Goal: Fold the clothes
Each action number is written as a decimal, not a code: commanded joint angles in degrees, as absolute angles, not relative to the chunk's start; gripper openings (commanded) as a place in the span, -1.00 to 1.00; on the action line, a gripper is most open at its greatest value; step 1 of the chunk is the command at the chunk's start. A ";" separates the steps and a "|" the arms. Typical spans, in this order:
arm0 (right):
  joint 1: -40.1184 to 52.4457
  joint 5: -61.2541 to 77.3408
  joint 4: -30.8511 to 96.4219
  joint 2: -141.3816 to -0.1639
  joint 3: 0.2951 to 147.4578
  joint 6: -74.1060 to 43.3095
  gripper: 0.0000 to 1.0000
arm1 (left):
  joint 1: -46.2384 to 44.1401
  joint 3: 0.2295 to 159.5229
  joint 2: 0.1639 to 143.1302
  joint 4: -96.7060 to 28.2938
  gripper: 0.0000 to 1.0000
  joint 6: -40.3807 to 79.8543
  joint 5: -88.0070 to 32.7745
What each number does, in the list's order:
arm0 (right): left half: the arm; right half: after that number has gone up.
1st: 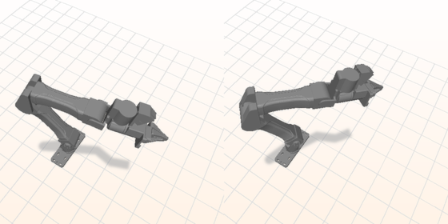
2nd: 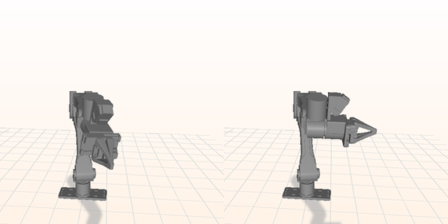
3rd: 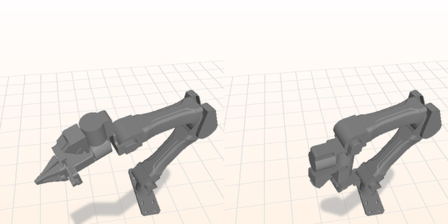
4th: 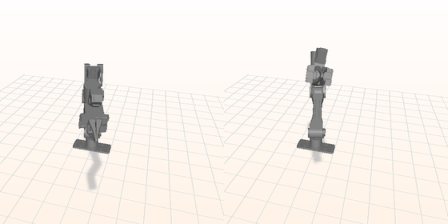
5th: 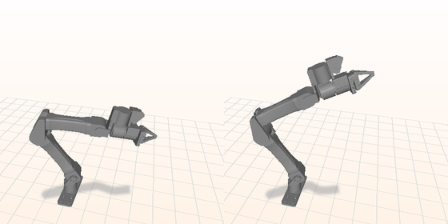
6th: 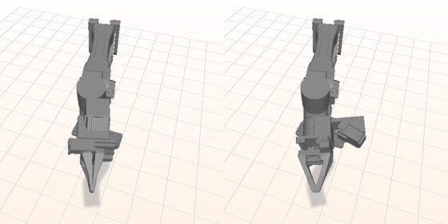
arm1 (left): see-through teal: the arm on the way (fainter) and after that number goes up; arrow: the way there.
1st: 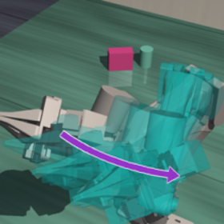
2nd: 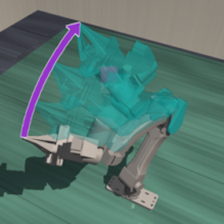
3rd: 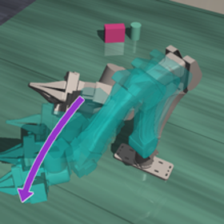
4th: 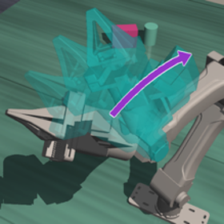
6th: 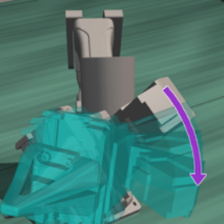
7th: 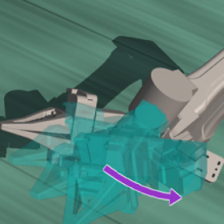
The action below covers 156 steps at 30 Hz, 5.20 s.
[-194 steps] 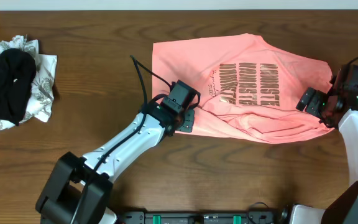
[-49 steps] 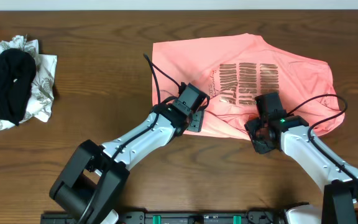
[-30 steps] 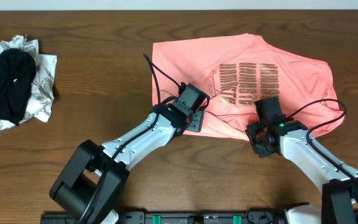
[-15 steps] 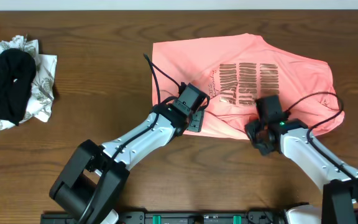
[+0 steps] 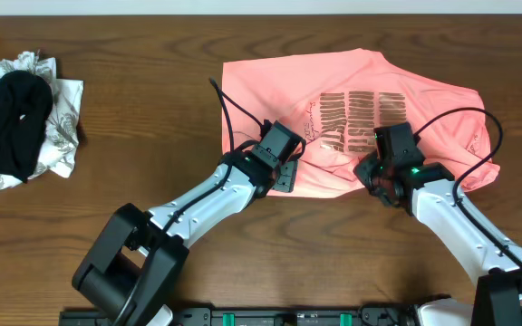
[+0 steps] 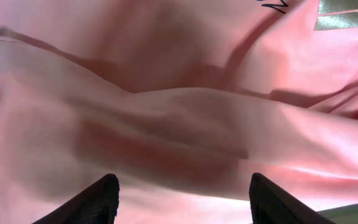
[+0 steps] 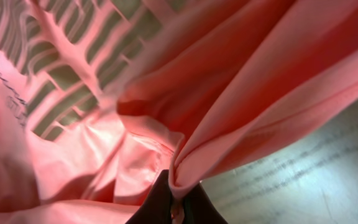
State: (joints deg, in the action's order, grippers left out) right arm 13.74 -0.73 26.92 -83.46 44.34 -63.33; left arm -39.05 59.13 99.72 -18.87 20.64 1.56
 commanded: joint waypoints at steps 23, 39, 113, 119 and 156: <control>13.89 -8.62 11.55 -93.54 45.04 -50.15 -0.55 | -38.81 60.23 99.92 -18.94 -0.12 19.97 9.26; 13.61 -10.07 4.34 -94.89 45.06 -32.75 0.84 | -35.48 60.23 99.94 -17.02 -0.10 19.94 13.15; -28.56 -7.25 38.02 -91.13 55.13 -15.88 -0.18 | -30.13 59.48 102.13 -24.45 -0.09 21.45 4.56; -28.97 -7.09 35.42 -91.20 54.28 -16.21 -0.03 | -30.11 59.48 102.13 -24.58 -0.08 21.45 4.56; -28.97 -4.38 16.34 -92.07 44.86 -21.41 -0.97 | -30.13 59.48 102.13 -24.60 -0.08 21.45 4.56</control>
State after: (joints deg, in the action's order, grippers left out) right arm -28.36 -5.21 16.84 -91.79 45.17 -20.84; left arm -30.30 59.18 102.13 -24.27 21.17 3.44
